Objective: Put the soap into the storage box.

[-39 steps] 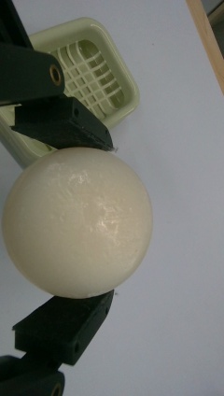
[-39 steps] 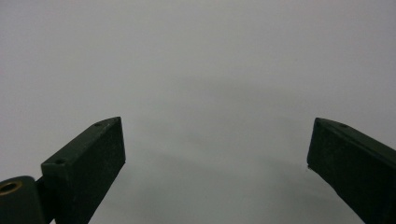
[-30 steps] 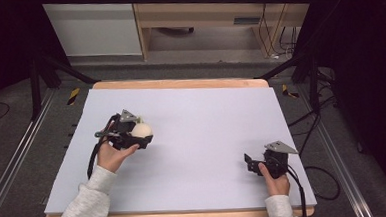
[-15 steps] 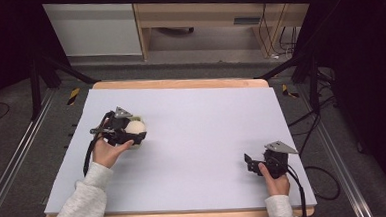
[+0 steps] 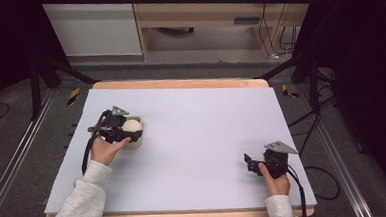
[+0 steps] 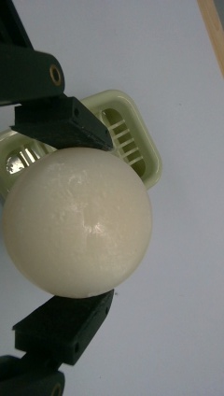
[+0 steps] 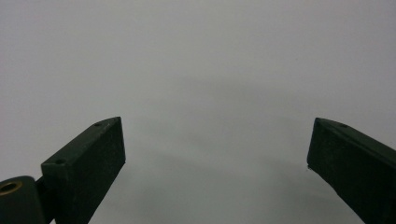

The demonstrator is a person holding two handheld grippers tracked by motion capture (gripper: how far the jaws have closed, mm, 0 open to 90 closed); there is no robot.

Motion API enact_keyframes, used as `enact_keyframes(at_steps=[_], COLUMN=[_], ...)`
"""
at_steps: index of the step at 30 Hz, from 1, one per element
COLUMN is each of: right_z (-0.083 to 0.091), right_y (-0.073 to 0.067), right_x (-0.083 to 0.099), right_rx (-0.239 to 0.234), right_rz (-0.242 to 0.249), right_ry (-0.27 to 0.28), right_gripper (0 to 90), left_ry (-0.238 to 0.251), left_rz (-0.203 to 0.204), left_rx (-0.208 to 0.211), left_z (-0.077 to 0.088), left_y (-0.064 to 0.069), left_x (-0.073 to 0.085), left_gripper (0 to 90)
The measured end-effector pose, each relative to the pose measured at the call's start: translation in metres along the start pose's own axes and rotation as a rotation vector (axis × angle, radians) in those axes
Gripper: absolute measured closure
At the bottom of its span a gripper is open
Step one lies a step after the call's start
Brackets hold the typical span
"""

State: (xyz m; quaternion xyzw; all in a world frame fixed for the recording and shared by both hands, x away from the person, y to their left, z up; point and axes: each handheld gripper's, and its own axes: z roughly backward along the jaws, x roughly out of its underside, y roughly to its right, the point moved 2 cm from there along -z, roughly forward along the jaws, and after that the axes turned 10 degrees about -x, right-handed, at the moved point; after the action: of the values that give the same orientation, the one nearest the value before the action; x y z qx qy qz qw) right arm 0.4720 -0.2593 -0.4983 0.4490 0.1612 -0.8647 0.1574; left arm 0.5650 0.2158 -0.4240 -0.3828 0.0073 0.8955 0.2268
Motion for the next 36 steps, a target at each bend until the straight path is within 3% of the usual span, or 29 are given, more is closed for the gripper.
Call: enact_keyframes(at_steps=[14,36], right_z=[0.000,0.000], right_y=[0.000,0.000], right_x=[0.000,0.000], right_rx=[0.000,0.000], right_rz=[0.000,0.000], right_ry=[0.001,0.001], right_gripper=[4.6,4.6], left_ry=[-0.036,-0.068], left_rz=[0.011,0.025], left_rx=[-0.019,-0.034], left_z=[-0.012,-0.028], left_y=[-0.010,-0.013], left_x=[0.004,0.013], left_gripper=[24.1,24.1])
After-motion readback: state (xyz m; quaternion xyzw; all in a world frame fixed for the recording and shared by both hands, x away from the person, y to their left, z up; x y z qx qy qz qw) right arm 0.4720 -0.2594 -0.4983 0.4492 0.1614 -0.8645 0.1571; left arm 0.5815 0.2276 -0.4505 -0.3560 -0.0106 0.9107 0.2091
